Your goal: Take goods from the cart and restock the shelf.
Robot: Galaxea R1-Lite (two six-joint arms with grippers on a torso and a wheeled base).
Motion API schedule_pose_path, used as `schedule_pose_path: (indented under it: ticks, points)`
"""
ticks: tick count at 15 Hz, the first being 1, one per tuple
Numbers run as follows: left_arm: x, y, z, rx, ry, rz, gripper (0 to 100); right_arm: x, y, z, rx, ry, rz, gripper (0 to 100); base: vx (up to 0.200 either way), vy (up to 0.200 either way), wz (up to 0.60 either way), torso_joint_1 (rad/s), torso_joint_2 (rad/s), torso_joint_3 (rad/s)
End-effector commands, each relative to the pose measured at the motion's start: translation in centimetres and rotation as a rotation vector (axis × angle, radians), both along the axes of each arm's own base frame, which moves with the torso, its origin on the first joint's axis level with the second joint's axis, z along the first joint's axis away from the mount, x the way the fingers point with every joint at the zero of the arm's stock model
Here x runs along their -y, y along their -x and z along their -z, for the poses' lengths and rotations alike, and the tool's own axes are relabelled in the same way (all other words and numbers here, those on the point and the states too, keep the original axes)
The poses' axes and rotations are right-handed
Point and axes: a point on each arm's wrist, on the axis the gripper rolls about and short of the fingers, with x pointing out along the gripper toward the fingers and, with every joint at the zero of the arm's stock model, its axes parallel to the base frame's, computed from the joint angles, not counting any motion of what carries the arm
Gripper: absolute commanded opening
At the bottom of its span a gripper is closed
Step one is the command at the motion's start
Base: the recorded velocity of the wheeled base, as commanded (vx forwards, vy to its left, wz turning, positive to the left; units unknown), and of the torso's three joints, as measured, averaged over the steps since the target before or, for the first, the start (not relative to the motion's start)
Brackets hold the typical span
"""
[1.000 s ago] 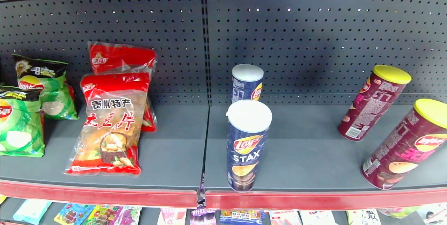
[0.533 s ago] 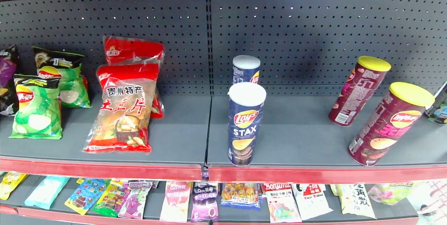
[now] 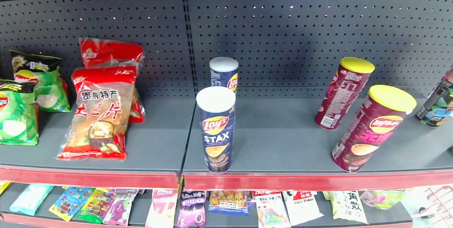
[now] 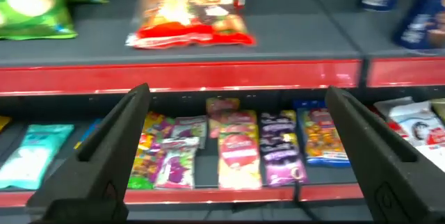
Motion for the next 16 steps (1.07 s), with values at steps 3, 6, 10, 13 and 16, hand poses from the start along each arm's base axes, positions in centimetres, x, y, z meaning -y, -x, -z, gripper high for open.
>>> schedule_pose_path:
  ticks: [3, 6, 10, 13, 16]
  points:
    - [0.00, -0.01, 0.02, -0.002, 0.000, 0.000, 100, 0.00, 0.00, 0.00, 0.001, -0.001, -0.001, 100, 0.000, -0.200, 0.00, -0.001, 0.00, 0.004]
    - [0.00, -0.01, 0.02, -0.002, 0.000, 0.000, 100, 0.00, 0.00, 0.00, 0.001, -0.001, -0.001, 100, 0.000, -0.200, 0.00, 0.002, 0.00, 0.004]
    - [0.00, 0.00, -0.02, 0.000, -0.002, -0.001, 100, 0.00, 0.00, 0.00, 0.001, -0.001, -0.001, 100, 0.000, -0.200, 0.00, 0.002, 0.00, 0.005]
    - [0.00, -0.01, 0.02, -0.001, -0.002, 0.000, 100, 0.00, 0.00, 0.00, 0.001, -0.001, -0.001, 100, 0.000, -0.200, 0.00, -0.001, 0.01, 0.001]
    - [0.00, -0.01, 0.02, -0.001, -0.002, -0.001, 100, 0.00, 0.00, 0.00, 0.001, 0.000, 0.001, 100, 0.000, -0.200, 0.00, 0.005, 0.01, 0.004]
